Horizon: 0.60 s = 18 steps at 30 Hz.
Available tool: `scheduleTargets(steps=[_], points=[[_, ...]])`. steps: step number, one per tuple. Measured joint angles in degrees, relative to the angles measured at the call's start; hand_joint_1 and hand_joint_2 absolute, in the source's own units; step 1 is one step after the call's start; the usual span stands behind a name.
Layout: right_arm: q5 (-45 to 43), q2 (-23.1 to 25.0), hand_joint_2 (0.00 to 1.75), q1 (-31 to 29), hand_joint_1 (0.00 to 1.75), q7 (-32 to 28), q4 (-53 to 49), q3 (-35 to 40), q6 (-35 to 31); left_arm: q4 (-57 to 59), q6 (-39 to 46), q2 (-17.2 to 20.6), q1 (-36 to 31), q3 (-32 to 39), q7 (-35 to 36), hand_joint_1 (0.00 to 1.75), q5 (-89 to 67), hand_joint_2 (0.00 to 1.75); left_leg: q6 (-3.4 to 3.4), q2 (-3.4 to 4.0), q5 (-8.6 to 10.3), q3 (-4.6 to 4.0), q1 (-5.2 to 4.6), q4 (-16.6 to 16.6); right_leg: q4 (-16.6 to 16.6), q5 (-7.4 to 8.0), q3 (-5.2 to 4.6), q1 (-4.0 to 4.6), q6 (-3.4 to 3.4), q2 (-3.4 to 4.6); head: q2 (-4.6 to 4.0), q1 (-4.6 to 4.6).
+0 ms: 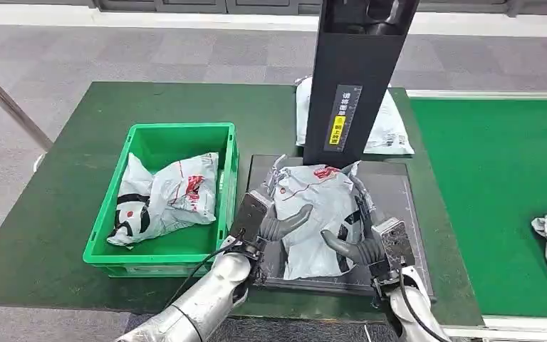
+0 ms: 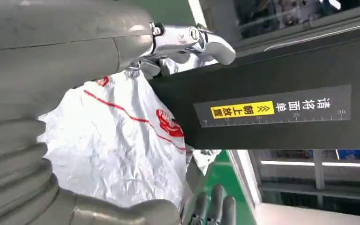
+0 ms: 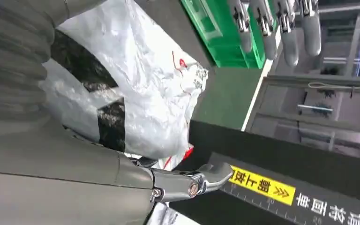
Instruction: Moved the parcel from conveyor to table for the left to box.
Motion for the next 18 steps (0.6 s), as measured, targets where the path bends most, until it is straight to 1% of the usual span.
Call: scheduleTargets(steps=[3,6,8,10,11,12,14,18], points=[[-0.8,0.0,1.75,0.0,0.0,-0.7,0.4,-0.1,-1.0,1.3,3.2,0.0,-0.7,-1.1,1.2,0.0,-3.2,1.75,0.0,0.0,0.0,0.0,0.0,0.0,0.0,0.0,0.0,0.0,0.0,-0.01,0.0,0.0],[-2.1,0.2,1.75,0.1,0.0,-1.7,0.0,-0.8,-3.2,3.9,5.6,-0.1,-1.9,-2.8,5.3,0.0,-8.0,1.75,0.0,0.0,0.0,0.01,0.0,0.0,0.0,0.0,0.0,0.0,0.0,-0.01,0.0,0.0],[-4.3,0.2,1.75,0.8,0.0,-3.0,-1.6,-1.6,-4.9,7.0,7.6,-0.2,-3.1,-5.1,12.3,0.0,-15.7,1.75,0.0,-0.01,0.0,0.01,0.0,0.0,0.0,0.0,-0.01,0.0,0.0,-0.01,0.0,-0.02],[-6.0,0.6,1.75,1.9,0.0,-3.8,-4.3,-3.2,-5.7,10.9,7.0,-0.2,-4.4,-9.5,22.9,0.0,-26.1,1.75,0.0,-0.02,0.0,0.01,-0.01,0.0,0.0,0.0,0.01,-0.02,0.0,-0.03,0.0,-0.02],[-6.4,0.8,1.75,2.5,0.0,-3.8,-5.8,-4.2,-6.0,12.6,5.8,-0.2,-4.5,-11.8,26.3,0.0,-30.0,1.75,0.01,0.0,-0.01,0.0,-0.01,0.0,0.0,0.0,-0.01,-0.02,0.0,-0.02,0.0,0.0],[-6.4,1.1,1.75,3.1,0.0,-3.8,-7.1,-4.9,-6.0,13.8,4.4,-0.2,-4.5,-13.6,28.2,0.0,-32.5,1.75,0.02,0.01,-0.02,0.0,-0.01,0.0,0.0,0.0,-0.01,-0.01,0.0,-0.02,0.0,-0.02],[-6.5,1.5,1.75,4.0,0.0,-3.8,-9.7,-6.5,-6.1,15.3,2.3,-0.2,-4.9,-16.8,30.5,0.0,-35.3,1.75,0.04,-0.02,-0.04,0.01,-0.01,0.0,0.0,-0.03,0.02,-0.01,0.02,-0.02,0.0,-0.04],[-6.5,2.1,1.75,4.9,0.0,-3.8,-12.7,-7.8,-6.1,17.1,1.4,-0.2,-6.6,-20.7,31.8,0.0,-36.0,1.75,0.07,-0.03,-0.07,0.09,-0.01,0.0,0.0,-0.07,0.14,0.0,0.02,-0.06,0.0,-0.02]])
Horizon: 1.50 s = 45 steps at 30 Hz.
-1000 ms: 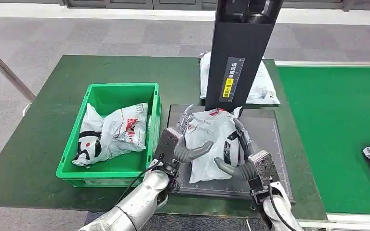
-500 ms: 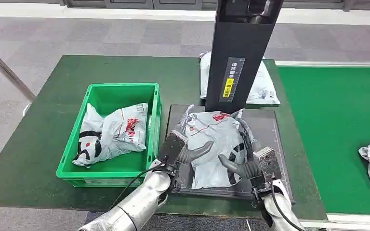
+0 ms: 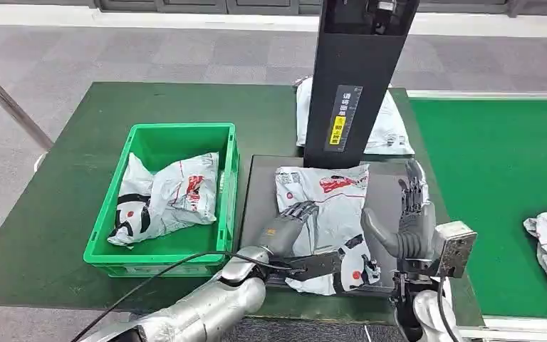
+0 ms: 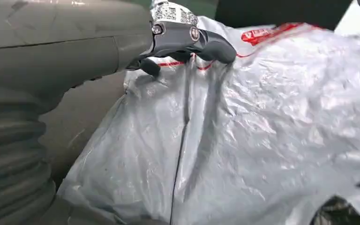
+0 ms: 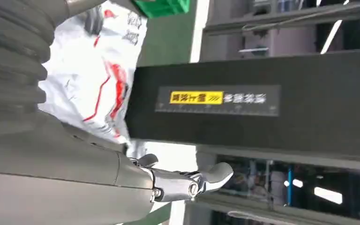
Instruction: Moved the parcel from conveyor to table for the left to box.
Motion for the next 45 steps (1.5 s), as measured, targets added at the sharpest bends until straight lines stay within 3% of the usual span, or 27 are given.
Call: scheduleTargets(steps=[9,10,11,16,34,39,45], points=[[0.0,0.7,1.75,1.0,0.0,-0.8,-2.3,-0.6,0.0,1.4,-2.1,-0.3,-1.3,-3.5,1.0,0.0,-0.9,1.75,0.01,-0.03,0.0,0.2,0.0,0.0,0.0,0.0,0.22,-0.01,0.0,-0.04,0.0,0.02],[0.0,0.9,1.75,1.1,0.0,-1.2,-2.7,-1.0,-0.2,1.4,-3.9,-0.3,-1.6,-3.8,1.5,0.09,-1.4,1.75,0.01,-0.08,0.01,0.23,0.0,0.0,0.0,0.0,0.26,0.0,0.0,-0.07,0.0,0.02],[-0.1,1.2,1.75,1.2,0.0,-1.4,-3.5,-1.5,-0.6,1.4,-6.1,-0.3,-2.0,-4.5,2.1,1.75,-2.1,1.75,0.01,-0.12,0.0,0.26,0.0,0.0,0.0,-0.01,0.3,0.0,0.0,-0.1,0.0,0.0],[-1.3,2.2,1.75,1.9,0.0,-0.9,-6.2,-4.3,-0.3,1.3,-11.4,-0.5,-2.6,-7.1,2.9,1.75,-3.4,1.75,0.14,-0.44,-0.24,0.89,0.0,0.0,-0.1,-0.43,1.11,-0.01,0.17,-0.37,0.0,0.0],[-1.3,3.3,1.75,2.9,0.0,0.5,-6.7,-6.2,0.7,1.4,-2.8,-0.5,-1.2,-6.7,-0.6,1.75,0.8,1.75,0.05,-0.41,-0.29,0.88,-0.01,0.0,-0.1,-0.39,1.04,-0.02,0.14,-0.3,0.0,0.02],[-1.5,3.3,1.75,2.8,0.0,3.4,-5.2,-6.2,3.3,0.2,15.0,0.4,-0.1,2.1,-13.1,1.75,6.6,1.75,0.01,-0.32,-0.23,0.53,-0.01,0.0,0.0,-0.35,0.63,-0.02,0.1,-0.19,0.0,0.0],[-3.4,3.2,1.75,2.8,0.0,2.6,-2.7,-6.2,3.0,-10.1,18.5,3.2,0.3,18.2,-21.3,1.75,1.1,1.75,0.03,-0.33,-0.19,0.48,0.0,0.0,0.0,-0.33,0.59,-0.02,0.06,-0.21,0.0,0.02]])
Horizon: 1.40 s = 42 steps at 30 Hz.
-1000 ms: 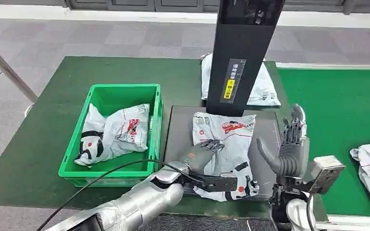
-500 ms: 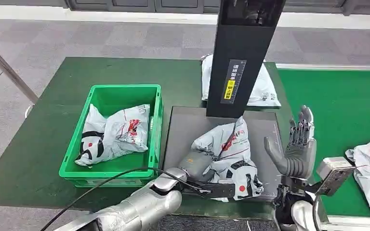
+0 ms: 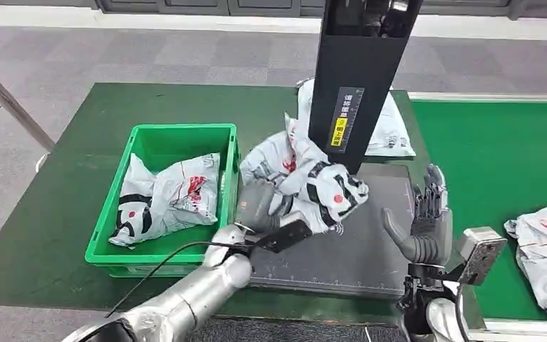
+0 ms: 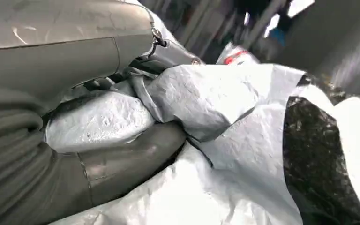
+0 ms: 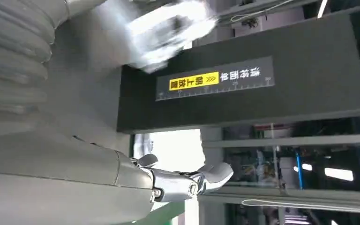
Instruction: Moved the parcel from conveyor to table for the left to box.
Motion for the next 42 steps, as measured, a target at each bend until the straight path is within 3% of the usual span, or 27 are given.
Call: scheduleTargets(steps=[7,12,17,20,21,22,24,26,33,42], points=[[-1.2,0.0,1.75,0.6,0.0,-0.8,1.5,0.0,0.0,-16.6,0.2,2.4,1.5,20.2,-5.5,1.75,-15.5,1.75,0.0,0.03,-0.01,-0.04,0.0,0.0,0.0,-0.01,-0.09,0.0,0.0,0.03,0.0,0.0],[-1.2,0.0,1.75,0.9,0.0,-0.9,1.7,0.0,0.1,-22.7,0.2,3.0,3.2,26.8,-6.1,1.75,-17.2,1.75,0.0,0.01,-0.01,-0.12,0.0,0.0,0.0,-0.01,-0.12,0.0,0.0,0.01,0.0,-0.02],[-1.2,0.0,1.75,1.4,0.0,-0.9,1.7,0.0,0.3,-30.1,0.2,1.6,6.2,36.2,-14.1,1.75,-27.1,1.75,0.01,0.09,-0.02,-0.14,-0.01,0.0,0.0,-0.01,-0.16,-0.01,0.0,0.09,0.0,-0.02],[-1.2,-0.3,1.75,1.6,0.0,-0.9,1.7,0.0,0.2,-33.2,0.2,1.3,6.8,41.9,-11.6,1.75,-34.8,1.75,0.01,0.09,-0.03,-0.14,0.0,0.0,0.0,-0.01,-0.18,-0.01,0.0,0.09,0.0,0.0],[-1.2,-0.4,1.75,1.6,0.0,-0.9,1.7,0.0,-0.1,-33.1,0.1,1.6,6.8,43.3,-8.7,1.57,-37.7,1.75,0.0,0.08,-0.04,-0.13,-0.01,0.0,0.0,-0.02,-0.2,-0.01,0.0,0.08,0.0,-0.02],[-1.3,-0.6,1.75,1.7,0.0,-0.5,1.5,0.0,-0.1,-32.2,-1.4,2.2,6.5,44.5,-3.6,0.0,-42.3,1.75,-0.01,0.09,-0.04,-0.13,0.0,0.0,0.0,-0.02,-0.21,-0.01,0.0,0.07,0.0,-0.02],[-1.2,-1.0,1.75,1.7,0.0,0.6,1.4,0.0,0.2,-24.1,-5.9,5.5,3.7,44.8,12.4,0.0,-49.9,1.75,-0.06,0.05,0.01,-0.09,0.0,0.0,0.0,-0.03,-0.17,0.0,-0.03,0.01,0.0,0.02],[-0.8,-1.1,1.75,1.7,0.0,1.0,1.2,0.0,0.5,-15.8,-7.0,7.8,2.3,44.8,20.9,0.0,-49.5,1.75,-0.16,0.39,0.04,-0.07,0.01,0.0,0.1,0.14,-0.34,0.03,-0.26,0.25,0.0,-0.07],[0.1,-1.4,1.75,1.8,0.0,2.1,1.1,0.0,1.1,0.1,-10.2,11.5,-1.1,43.3,20.5,0.0,-47.3,1.75,-0.18,0.44,0.12,-0.22,0.05,0.0,0.1,0.21,-0.45,0.05,-0.3,0.32,0.0,0.0],[0.3,-1.4,1.75,1.9,0.0,2.6,0.6,0.0,1.2,3.9,-10.8,12.9,-2.7,41.8,21.2,0.0,-46.7,1.75,-0.18,0.44,0.11,-0.21,0.05,0.0,0.1,0.21,-0.46,0.05,-0.29,0.32,0.0,-0.02]])
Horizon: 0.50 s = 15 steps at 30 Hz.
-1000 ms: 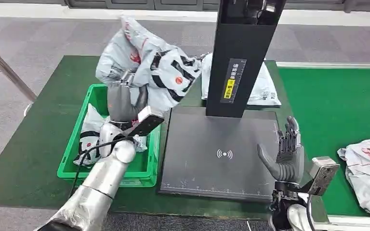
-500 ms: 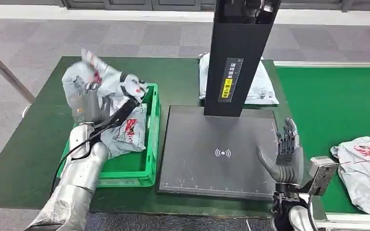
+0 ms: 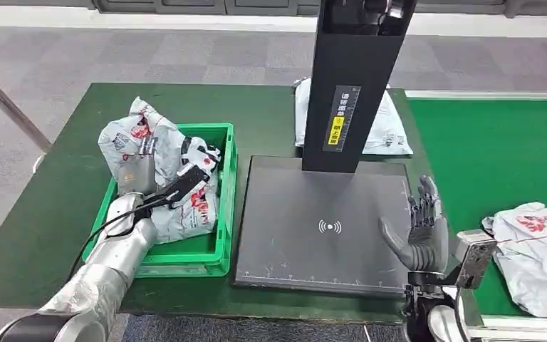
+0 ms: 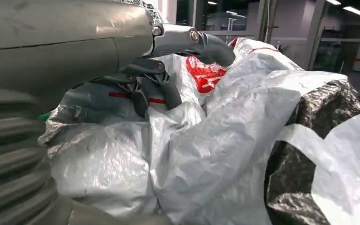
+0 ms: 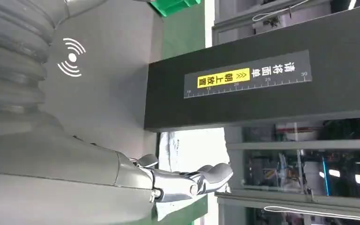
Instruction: Moved the parcel from conveyor to table for the left to box.
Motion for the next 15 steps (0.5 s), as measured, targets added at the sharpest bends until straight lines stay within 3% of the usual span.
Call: scheduleTargets(steps=[11,13,15], points=[[0.0,0.0,1.75,0.0,0.0,0.0,0.0,0.0,0.0,1.1,0.0,0.4,-0.4,-0.3,0.0,0.0,0.0,1.75,0.0,-0.01,0.01,0.0,0.0,0.0,0.0,0.0,0.02,0.0,0.0,0.0,0.0,0.02],[0.1,0.0,1.75,0.3,0.0,0.1,-0.2,0.0,0.0,-0.2,4.0,0.2,0.3,-0.2,-5.8,0.0,6.8,1.75,0.0,0.0,0.01,0.0,0.0,0.0,0.0,0.0,-0.02,0.0,0.0,0.0,0.0,0.0],[0.2,0.0,1.75,1.6,0.0,0.0,-1.1,0.0,0.1,-5.9,9.4,-0.4,2.0,0.2,-17.5,0.0,21.7,1.75,-0.01,0.0,-0.01,0.0,0.0,0.0,0.0,0.0,-0.01,0.0,0.0,0.0,0.0,0.0]])
